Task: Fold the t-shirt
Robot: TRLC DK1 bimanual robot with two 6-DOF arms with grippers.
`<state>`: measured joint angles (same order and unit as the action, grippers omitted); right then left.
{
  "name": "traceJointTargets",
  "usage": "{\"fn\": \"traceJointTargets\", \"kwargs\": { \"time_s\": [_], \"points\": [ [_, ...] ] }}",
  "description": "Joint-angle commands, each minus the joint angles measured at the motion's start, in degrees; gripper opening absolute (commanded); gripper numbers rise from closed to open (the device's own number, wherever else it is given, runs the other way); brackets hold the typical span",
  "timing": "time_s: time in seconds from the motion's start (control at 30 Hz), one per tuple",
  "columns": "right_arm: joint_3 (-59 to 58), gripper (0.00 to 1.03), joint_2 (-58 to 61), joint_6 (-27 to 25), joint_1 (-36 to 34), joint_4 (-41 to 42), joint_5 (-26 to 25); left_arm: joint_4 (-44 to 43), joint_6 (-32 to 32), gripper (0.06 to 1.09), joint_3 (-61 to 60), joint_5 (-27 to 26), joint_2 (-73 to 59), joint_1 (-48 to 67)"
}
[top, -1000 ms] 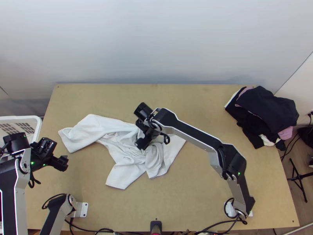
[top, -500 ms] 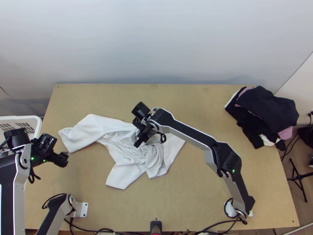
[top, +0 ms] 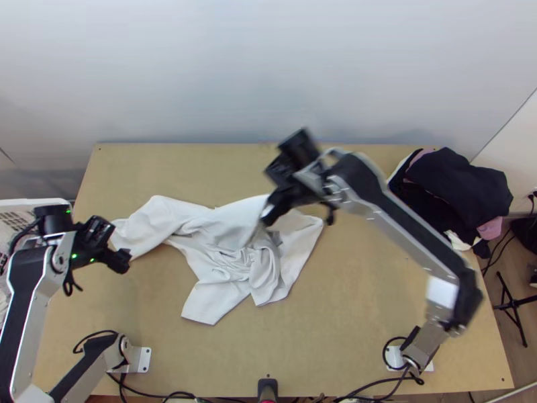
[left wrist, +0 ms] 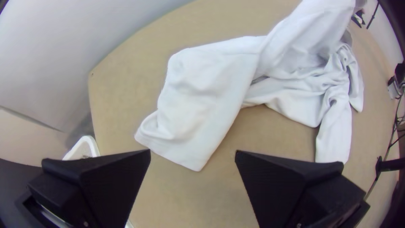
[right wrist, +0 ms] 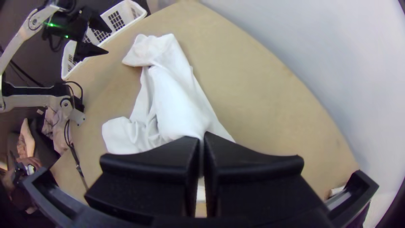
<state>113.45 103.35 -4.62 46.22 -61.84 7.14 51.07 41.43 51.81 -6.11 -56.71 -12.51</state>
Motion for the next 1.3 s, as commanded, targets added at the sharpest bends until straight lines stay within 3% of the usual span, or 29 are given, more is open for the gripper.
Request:
{"fn": "traceJointTargets", "kwargs": {
  "time_s": [0.0,0.23,0.5,0.63,0.8,1.27],
  "points": [
    [1.5,0.03,-11.5,-1.8,-7.4,-5.7,0.9,-4.1,-2.1,1.03,0.9,3.4,-5.2,8.0],
    [-1.1,0.03,-19.4,-2.1,-16.2,-6.7,1.3,-6.5,-3.7,1.03,4.6,3.5,-12.2,11.6],
    [-4.2,0.03,-21.3,-2.2,-17.0,-6.7,1.3,-8.4,-6.9,1.03,9.1,5.0,-20.2,20.7],
    [-3.1,0.03,-21.7,-2.8,-21.9,-6.3,1.3,-8.5,-7.1,1.03,11.1,6.7,-22.2,22.8],
    [-8.4,0.03,-24.2,-6.1,-28.0,-6.7,1.5,-9.1,-7.0,1.03,10.9,6.7,-23.6,23.9],
    [-12.9,0.03,-27.1,-6.0,-27.9,-6.7,2.3,-12.7,-11.3,1.03,21.0,7.3,-39.7,38.3]
  ]
}}
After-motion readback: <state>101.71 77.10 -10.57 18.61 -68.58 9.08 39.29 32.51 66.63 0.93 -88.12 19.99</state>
